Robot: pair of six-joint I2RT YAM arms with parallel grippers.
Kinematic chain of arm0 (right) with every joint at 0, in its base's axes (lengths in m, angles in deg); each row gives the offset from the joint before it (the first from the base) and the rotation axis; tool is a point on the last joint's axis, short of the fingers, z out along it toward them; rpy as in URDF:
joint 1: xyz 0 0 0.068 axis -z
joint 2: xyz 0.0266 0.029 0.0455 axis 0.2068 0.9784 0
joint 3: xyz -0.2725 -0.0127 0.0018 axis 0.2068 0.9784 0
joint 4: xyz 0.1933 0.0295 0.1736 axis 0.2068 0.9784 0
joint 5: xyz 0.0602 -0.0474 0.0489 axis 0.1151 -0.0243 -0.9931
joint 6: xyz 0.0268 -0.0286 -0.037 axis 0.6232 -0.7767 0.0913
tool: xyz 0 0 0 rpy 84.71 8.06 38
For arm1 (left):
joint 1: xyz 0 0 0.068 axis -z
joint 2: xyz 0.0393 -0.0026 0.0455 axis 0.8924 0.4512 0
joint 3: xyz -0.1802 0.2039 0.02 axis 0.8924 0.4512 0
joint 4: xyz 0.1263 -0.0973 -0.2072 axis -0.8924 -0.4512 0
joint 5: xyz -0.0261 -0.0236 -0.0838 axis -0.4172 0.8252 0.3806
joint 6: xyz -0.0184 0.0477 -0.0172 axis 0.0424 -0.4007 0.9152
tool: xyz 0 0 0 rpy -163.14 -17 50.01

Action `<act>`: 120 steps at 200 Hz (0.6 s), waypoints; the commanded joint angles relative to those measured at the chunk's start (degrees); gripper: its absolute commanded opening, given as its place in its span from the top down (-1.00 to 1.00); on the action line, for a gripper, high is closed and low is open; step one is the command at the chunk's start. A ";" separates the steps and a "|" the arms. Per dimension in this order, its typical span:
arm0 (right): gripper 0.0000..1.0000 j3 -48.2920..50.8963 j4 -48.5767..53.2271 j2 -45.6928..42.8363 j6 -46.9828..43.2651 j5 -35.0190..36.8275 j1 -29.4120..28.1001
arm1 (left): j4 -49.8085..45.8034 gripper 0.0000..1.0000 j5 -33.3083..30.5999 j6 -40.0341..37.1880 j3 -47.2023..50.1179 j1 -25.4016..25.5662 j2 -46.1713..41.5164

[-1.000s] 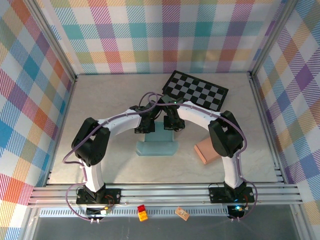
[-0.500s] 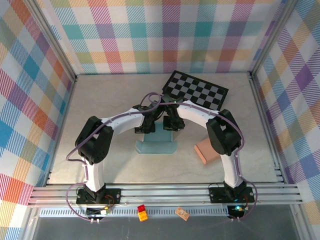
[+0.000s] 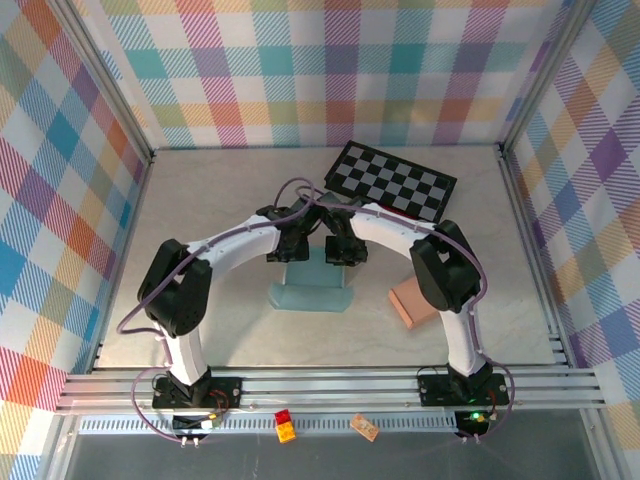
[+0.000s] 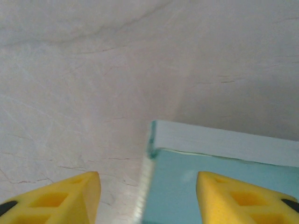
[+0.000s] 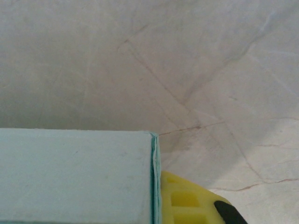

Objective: Fold the paper box

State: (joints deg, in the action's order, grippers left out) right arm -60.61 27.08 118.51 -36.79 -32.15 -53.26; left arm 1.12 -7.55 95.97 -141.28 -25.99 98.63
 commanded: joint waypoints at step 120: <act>1.00 1.90 7.13 -3.37 40.67 -16.26 7.57 | 0.85 0.26 13.43 8.23 12.87 -17.86 -29.37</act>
State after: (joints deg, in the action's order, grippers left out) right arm -59.08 31.12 118.49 -10.28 -43.88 -44.97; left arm 3.17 1.39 102.42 -134.73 -40.37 72.86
